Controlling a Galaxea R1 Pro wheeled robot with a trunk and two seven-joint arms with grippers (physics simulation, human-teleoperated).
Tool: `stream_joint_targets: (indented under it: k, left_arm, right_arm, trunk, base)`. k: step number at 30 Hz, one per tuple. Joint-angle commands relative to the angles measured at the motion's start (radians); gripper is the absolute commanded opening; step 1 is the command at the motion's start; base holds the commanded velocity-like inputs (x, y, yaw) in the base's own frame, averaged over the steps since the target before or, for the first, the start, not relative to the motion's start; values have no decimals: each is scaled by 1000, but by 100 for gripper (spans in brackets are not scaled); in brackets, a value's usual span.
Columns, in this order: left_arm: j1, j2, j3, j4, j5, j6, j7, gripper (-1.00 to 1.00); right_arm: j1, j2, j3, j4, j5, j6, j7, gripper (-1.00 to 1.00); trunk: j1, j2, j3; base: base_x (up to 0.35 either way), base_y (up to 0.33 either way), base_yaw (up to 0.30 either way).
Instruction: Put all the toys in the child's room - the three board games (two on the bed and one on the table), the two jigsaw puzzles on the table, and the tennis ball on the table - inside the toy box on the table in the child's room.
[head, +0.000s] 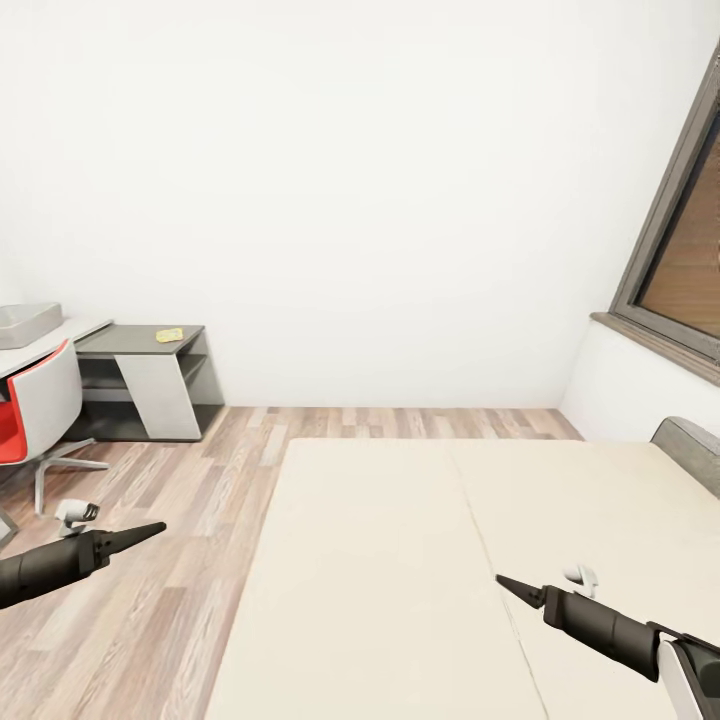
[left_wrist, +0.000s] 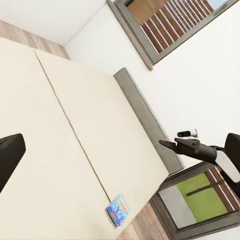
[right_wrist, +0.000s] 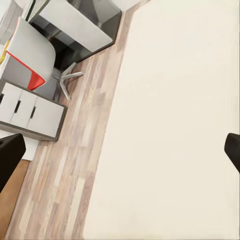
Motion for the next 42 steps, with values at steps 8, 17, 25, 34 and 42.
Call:
stream_joint_targets:
  k: [8, 17, 25, 34, 42]
  left_arm:
    - [-1, 0, 0, 0, -2, 11, -4, 100]
    - [-1, 0, 0, -1, -2, 11, -4, 100]
    - [-1, 0, 0, -1, -2, 11, -4, 100]
    - [-1, 0, 0, 0, -2, 11, -4, 100]
    - [-1, 0, 0, -1, -1, 11, -4, 100]
  right_arm:
    - [-1, -1, -1, 0, -3, 5, 2, 100]
    - [-1, -2, -1, 0, -5, 8, 2, 100]
    - [-5, -4, 0, 0, -2, 14, 2, 100]
    - [-7, -5, 1, -3, 2, 43, 2, 100]
    - [-7, -5, 1, -5, 3, 52, 1, 100]
  trunk:
    - [1, -2, -2]
    - [1, -2, -2]
    - [1, -2, -2]
    - [1, -2, -2]
    - [1, -2, -2]
  base:
    - [0, -246, 0]
    - [0, -230, 0]
    - [0, -92, 0]
    - [0, -18, 0]
    - [0, -3, 0]
